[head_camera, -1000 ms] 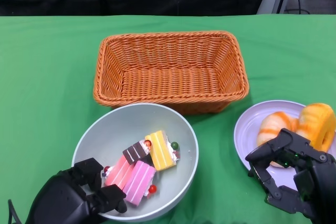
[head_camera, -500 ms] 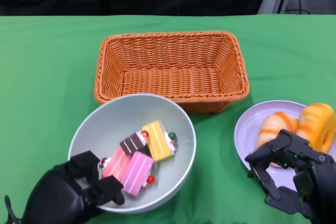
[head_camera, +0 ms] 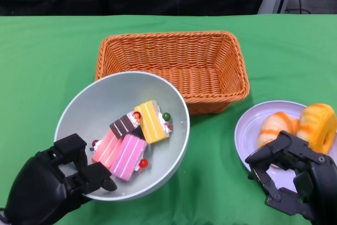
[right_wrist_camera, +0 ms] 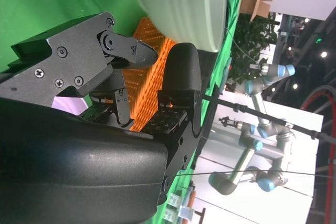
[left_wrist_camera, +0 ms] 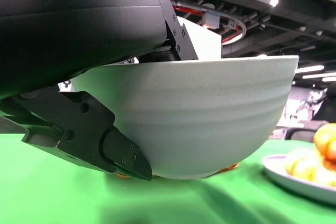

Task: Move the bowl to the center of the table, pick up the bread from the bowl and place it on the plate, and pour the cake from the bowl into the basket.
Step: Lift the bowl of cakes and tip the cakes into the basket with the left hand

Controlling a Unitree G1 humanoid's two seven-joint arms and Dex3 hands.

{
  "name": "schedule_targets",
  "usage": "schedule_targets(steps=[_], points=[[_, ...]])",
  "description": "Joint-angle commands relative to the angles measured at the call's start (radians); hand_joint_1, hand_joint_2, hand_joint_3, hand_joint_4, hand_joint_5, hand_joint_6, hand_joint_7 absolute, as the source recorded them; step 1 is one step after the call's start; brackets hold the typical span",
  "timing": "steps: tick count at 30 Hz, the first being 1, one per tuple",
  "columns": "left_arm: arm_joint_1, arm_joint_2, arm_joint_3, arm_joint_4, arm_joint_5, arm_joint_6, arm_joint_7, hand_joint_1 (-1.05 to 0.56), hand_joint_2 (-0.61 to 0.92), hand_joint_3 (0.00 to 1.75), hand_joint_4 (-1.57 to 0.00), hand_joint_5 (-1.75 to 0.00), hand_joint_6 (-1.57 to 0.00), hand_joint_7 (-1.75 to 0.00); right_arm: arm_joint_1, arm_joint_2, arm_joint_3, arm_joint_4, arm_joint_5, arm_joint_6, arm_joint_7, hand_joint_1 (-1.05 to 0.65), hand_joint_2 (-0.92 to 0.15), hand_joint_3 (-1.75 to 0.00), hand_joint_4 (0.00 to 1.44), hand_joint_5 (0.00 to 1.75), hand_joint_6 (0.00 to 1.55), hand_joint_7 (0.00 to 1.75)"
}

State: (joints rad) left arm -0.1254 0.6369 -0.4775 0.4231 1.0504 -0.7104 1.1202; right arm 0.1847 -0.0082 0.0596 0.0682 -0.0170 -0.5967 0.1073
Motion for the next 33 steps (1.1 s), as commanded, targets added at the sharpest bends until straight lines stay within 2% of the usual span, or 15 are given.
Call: schedule_targets(steps=[1, 3, 5, 6, 8, 9, 13, 18, 21, 24, 28, 33], points=[[0.026, 0.031, 0.051, -0.058, -0.053, -0.036, -0.018, 0.02, 0.89, 0.05, -0.73, -1.58, -0.92, -1.01, -0.017, -0.005, -0.013, 0.023, 0.007, -0.020, -0.008, -0.05, -0.67, -0.70, 0.72, 1.44, 0.74, 1.13], [0.039, 0.030, 0.075, -0.086, -0.071, -0.049, -0.036, 0.01, 0.91, 0.10, -0.79, -1.47, -0.95, -0.96, -0.021, -0.010, -0.013, 0.029, 0.010, -0.019, -0.002, -0.05, -0.68, -0.70, 0.71, 1.44, 0.73, 1.12], [0.048, 0.026, 0.095, -0.103, -0.082, -0.061, -0.052, 0.01, 0.91, 0.12, -0.81, -1.44, -0.96, -0.94, -0.024, -0.011, -0.013, 0.036, 0.010, -0.023, 0.000, -0.05, -0.68, -0.70, 0.71, 1.45, 0.73, 1.13], [0.051, 0.025, 0.106, -0.115, -0.090, -0.068, -0.060, 0.02, 0.85, 0.27, -0.83, -1.41, -0.93, -0.99, -0.026, -0.011, -0.011, 0.039, 0.013, -0.025, 0.003, -0.05, -0.68, -0.70, 0.71, 1.45, 0.73, 1.13], [0.056, 0.022, 0.124, -0.131, -0.100, -0.080, -0.077, 0.03, 0.63, 0.73, -0.86, -1.37, -0.91, -1.05, -0.028, -0.010, -0.007, 0.042, 0.020, -0.028, 0.010, -0.05, -0.68, -0.70, 0.71, 1.45, 0.73, 1.13], [0.057, 0.020, 0.132, -0.138, -0.101, -0.084, -0.083, 0.03, 0.55, 0.87, -0.86, -1.37, -0.91, -1.06, -0.028, -0.008, -0.005, 0.040, 0.022, -0.030, 0.013, -0.04, -0.68, -0.70, 0.71, 1.45, 0.73, 1.13], [0.060, 0.011, 0.160, -0.151, -0.108, -0.102, -0.106, 0.03, 0.50, 0.93, -0.83, -1.41, -0.93, -1.01, -0.021, 0.006, 0.005, 0.032, 0.009, -0.030, 0.004, -0.07, -0.67, -0.70, 0.72, 1.47, 0.74, 1.15], [0.048, -0.006, 0.187, -0.149, -0.125, -0.130, -0.139, 0.04, 0.47, 1.02, -0.87, -1.34, -0.92, -1.04, -0.015, 0.016, 0.029, 0.043, 0.000, -0.033, 0.010, -0.08, -0.67, -0.71, 0.72, 1.50, 0.73, 1.17], [0.038, -0.016, 0.201, -0.150, -0.136, -0.139, -0.169, 0.03, 0.45, 1.07, -0.88, -1.33, -0.91, -1.07, -0.013, 0.021, 0.044, 0.053, -0.002, -0.040, 0.011, -0.08, -0.64, -0.73, 0.73, 1.49, 0.73, 1.19], [0.023, -0.028, 0.210, -0.151, -0.156, -0.148, -0.207, 0.03, 0.45, 1.06, -0.80, -1.50, -0.92, -1.05, -0.007, 0.026, 0.056, 0.055, 0.005, -0.037, 0.017, -0.05, -0.60, -0.82, 0.74, 1.46, 0.73, 1.20], [0.000, -0.055, 0.221, -0.151, -0.182, -0.156, -0.256, 0.02, 0.40, 1.12, -0.84, -1.49, -0.94, -1.03, -0.007, 0.029, 0.062, 0.073, 0.006, -0.049, 0.019, 0.00, -0.53, -0.98, 0.76, 1.45, 0.74, 1.20], [-0.026, -0.086, 0.231, -0.145, -0.185, -0.170, -0.271, 0.04, 0.34, 1.23, -0.91, -1.38, -0.96, -1.04, -0.004, 0.033, 0.068, 0.080, 0.012, -0.038, 0.021, -0.01, -0.52, -1.03, 0.76, 1.46, 0.74, 1.20]])
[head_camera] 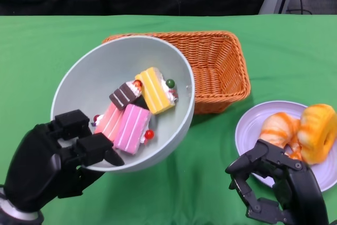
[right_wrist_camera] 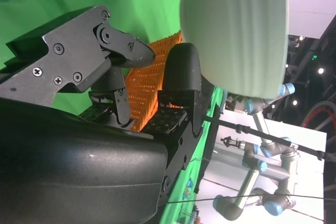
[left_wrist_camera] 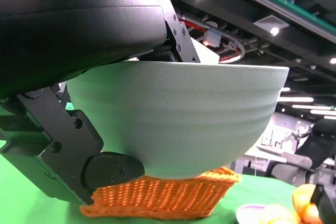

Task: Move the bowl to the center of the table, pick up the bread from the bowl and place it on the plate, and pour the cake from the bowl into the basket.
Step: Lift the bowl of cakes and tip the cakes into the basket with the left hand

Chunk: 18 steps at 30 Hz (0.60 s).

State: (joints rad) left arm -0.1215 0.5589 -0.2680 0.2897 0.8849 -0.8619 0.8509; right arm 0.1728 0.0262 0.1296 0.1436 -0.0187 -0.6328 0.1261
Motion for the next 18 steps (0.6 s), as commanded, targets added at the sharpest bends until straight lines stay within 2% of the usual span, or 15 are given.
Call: schedule_targets(steps=[1, 6, 12, 18], points=[[-0.031, -0.012, 0.025, -0.018, -0.021, -0.019, -0.008, 0.04, 0.34, 1.22, -0.91, -1.37, -0.95, -1.04, 0.004, -0.001, -0.002, 0.013, 0.013, -0.009, 0.000, -0.01, -0.51, -1.03, 0.75, 1.46, 0.74, 1.20], [-0.027, -0.015, 0.041, -0.041, -0.031, -0.038, -0.036, 0.03, 0.36, 1.16, -0.91, -1.38, -0.93, -1.05, -0.013, 0.002, -0.007, 0.052, 0.008, -0.036, -0.008, -0.01, -0.50, -1.05, 0.75, 1.47, 0.75, 1.20], [0.005, -0.015, 0.074, -0.083, -0.050, -0.075, -0.065, -0.02, 0.30, 1.31, -0.93, -1.36, -0.95, -1.05, -0.048, -0.002, -0.015, 0.120, 0.011, -0.074, -0.003, -0.03, -0.50, -1.06, 0.75, 1.48, 0.75, 1.18], [0.018, -0.026, 0.105, -0.137, -0.101, -0.081, -0.147, -0.03, 0.37, 1.25, -0.91, -1.38, -0.94, -1.07, -0.070, -0.002, -0.019, 0.166, 0.009, -0.092, -0.002, -0.03, -0.51, -1.01, 0.74, 1.48, 0.73, 1.19]])
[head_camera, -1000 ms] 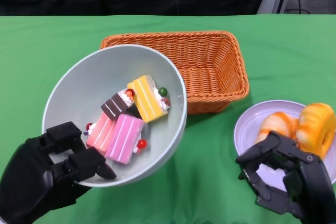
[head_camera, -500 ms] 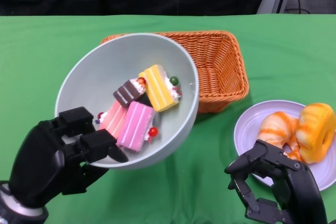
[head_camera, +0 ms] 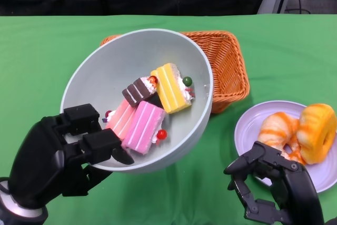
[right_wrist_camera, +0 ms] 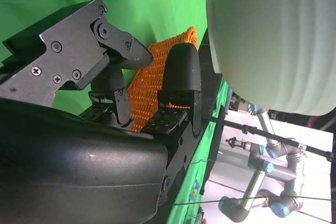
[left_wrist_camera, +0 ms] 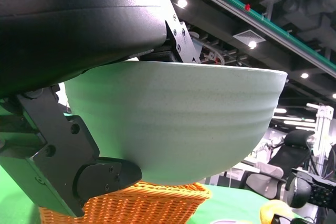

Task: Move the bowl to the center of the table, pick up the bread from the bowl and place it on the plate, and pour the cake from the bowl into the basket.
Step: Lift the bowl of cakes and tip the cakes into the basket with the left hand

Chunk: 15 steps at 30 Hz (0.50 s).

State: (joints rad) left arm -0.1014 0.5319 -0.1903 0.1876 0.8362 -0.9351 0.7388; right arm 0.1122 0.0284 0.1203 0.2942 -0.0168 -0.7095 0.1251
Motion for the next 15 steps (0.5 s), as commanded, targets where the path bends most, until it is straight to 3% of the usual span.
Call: schedule_targets(steps=[1, 4, 8, 15], points=[[-0.003, 0.001, 0.028, -0.038, -0.072, -0.009, -0.063, -0.02, 0.36, 1.25, -0.90, -1.38, -0.93, -1.07, -0.013, -0.007, -0.010, 0.022, 0.005, -0.017, 0.001, -0.04, -0.51, -1.01, 0.73, 1.48, 0.73, 1.19], [-0.016, 0.004, 0.024, -0.040, -0.138, -0.004, -0.158, 0.00, 0.36, 1.23, -0.89, -1.39, -0.92, -1.08, -0.023, -0.016, -0.010, 0.045, -0.004, -0.030, 0.004, -0.05, -0.52, -0.99, 0.73, 1.47, 0.72, 1.19], [-0.038, -0.015, 0.025, -0.031, -0.225, 0.008, -0.273, 0.00, 0.46, 1.02, -0.82, -1.47, -0.91, -1.06, -0.028, -0.020, -0.010, 0.066, -0.018, -0.045, -0.001, -0.04, -0.55, -0.93, 0.75, 1.44, 0.72, 1.17], [-0.132, -0.074, 0.022, 0.055, -0.309, 0.014, -0.394, 0.05, 0.46, 1.04, -0.80, -1.45, -0.97, -0.92, -0.032, -0.027, -0.009, 0.079, -0.013, -0.043, 0.013, -0.02, -0.58, -0.88, 0.76, 1.43, 0.73, 1.14]])
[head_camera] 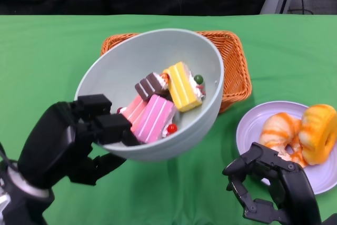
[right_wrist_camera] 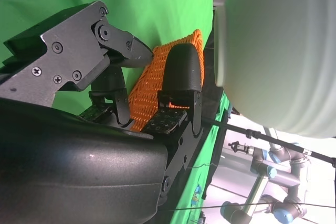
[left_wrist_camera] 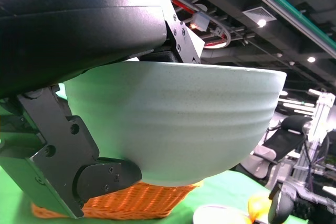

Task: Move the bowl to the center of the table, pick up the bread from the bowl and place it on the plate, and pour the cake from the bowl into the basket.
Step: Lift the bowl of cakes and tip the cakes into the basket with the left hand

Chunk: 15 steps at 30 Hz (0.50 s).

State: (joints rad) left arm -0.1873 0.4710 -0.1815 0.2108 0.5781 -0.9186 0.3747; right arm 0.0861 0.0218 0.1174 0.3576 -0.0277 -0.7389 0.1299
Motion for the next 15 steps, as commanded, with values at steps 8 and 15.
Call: schedule_targets(steps=[8, 15], points=[[-0.149, -0.087, 0.024, 0.152, -0.056, -0.003, -0.057, 0.02, 0.56, 0.94, -0.66, -1.73, -0.90, -1.02, -0.030, -0.027, -0.015, 0.023, 0.023, 0.006, 0.035, -0.05, -0.63, -0.82, 0.74, 1.42, 0.72, 1.13], [-0.198, -0.133, 0.028, 0.185, -0.078, 0.019, -0.085, 0.00, 0.60, 0.92, -0.64, -1.66, -0.83, -1.10, -0.050, -0.031, -0.024, 0.028, 0.009, 0.020, 0.033, -0.06, -0.67, -0.72, 0.75, 1.43, 0.73, 1.11]])
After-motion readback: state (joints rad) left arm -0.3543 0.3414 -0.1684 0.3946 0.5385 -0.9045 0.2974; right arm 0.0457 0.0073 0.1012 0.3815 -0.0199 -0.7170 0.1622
